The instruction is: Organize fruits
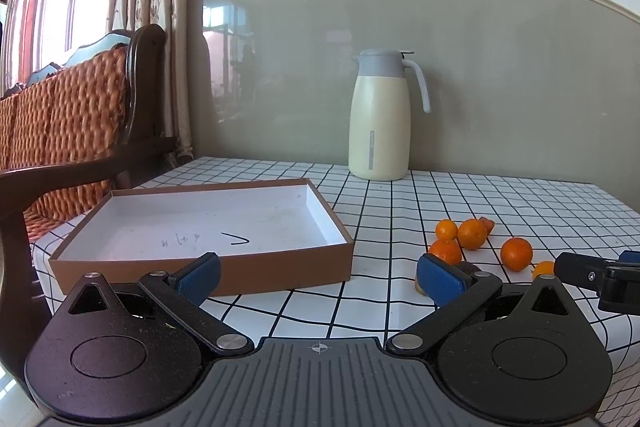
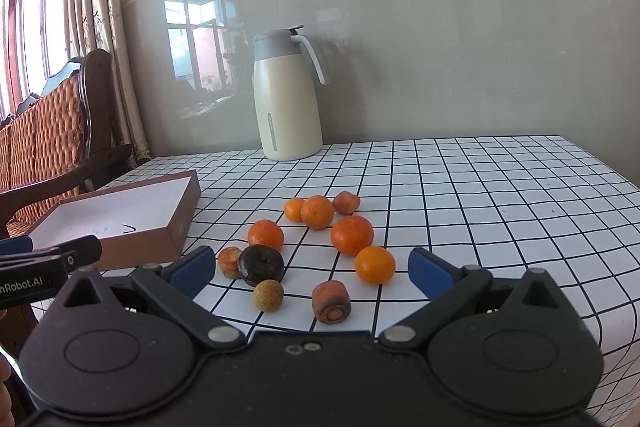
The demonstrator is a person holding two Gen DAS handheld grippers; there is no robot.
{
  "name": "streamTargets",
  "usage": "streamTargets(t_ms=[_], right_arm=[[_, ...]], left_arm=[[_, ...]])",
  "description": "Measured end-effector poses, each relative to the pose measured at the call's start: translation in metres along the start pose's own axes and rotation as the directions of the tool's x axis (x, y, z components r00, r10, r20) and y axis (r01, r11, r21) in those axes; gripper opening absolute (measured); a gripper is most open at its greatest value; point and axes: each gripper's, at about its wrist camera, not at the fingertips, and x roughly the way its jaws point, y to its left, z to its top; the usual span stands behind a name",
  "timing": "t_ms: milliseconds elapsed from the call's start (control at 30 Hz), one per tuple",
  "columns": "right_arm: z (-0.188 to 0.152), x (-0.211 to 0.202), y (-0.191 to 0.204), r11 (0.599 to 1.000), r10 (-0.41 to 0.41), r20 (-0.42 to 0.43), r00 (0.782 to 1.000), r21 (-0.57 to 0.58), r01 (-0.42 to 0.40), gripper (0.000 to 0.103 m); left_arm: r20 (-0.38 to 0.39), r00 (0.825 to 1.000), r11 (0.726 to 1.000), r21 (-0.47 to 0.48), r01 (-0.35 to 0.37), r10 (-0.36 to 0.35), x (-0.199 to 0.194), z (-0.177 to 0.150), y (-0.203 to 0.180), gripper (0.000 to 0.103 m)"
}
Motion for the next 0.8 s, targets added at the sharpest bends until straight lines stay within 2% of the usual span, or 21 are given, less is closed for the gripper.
streamTargets(t_ms=[800], right_arm=[[0.0002, 0.0002, 0.0001, 1.000, 0.001, 0.002, 1.000, 0.002, -0.001, 0.097]], left_arm=[[0.006, 1.000, 1.000, 0.010, 0.000, 0.000, 0.0001, -0.0004, -0.0014, 0.103]])
